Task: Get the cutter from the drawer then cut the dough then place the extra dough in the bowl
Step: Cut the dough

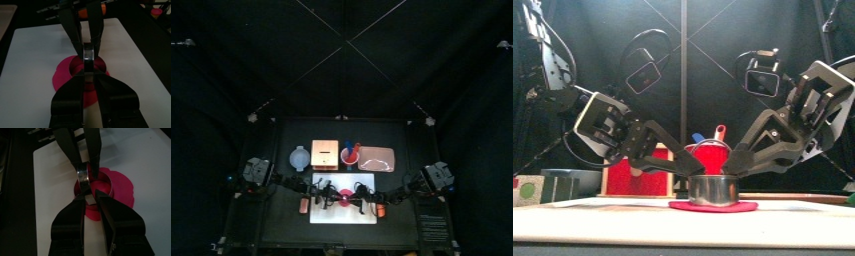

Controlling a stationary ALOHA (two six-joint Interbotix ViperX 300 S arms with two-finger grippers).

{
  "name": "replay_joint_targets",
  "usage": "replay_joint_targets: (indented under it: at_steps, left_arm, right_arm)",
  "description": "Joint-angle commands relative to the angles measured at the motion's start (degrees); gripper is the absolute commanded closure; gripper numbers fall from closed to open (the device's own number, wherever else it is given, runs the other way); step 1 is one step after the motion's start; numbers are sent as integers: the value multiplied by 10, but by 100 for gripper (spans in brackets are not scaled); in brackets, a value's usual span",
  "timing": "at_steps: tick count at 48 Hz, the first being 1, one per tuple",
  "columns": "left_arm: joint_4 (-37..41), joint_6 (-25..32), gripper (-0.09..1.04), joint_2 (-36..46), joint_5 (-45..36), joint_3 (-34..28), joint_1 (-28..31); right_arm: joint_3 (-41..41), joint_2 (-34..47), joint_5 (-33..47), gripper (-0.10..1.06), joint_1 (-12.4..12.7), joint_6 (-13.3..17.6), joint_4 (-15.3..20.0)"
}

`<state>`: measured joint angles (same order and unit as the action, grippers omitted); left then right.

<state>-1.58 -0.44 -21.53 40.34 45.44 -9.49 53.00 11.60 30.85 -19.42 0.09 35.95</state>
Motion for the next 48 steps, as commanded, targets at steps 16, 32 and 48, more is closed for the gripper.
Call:
replay_joint_targets:
  at_steps: [16, 32, 48]
  left_arm:
    - [-4, -12, 42, -24, -31, 12, 4]
    - [-6, -16, 42, -26, -36, 11, 4]
    - [-8, -18, 42, -32, -47, 10, 4]
  right_arm:
    - [11, 26, -39, 44, 16, 10, 4]
    - [11, 32, -46, 44, 23, 9, 4]
    - [4, 48, -54, 44, 32, 8, 4]
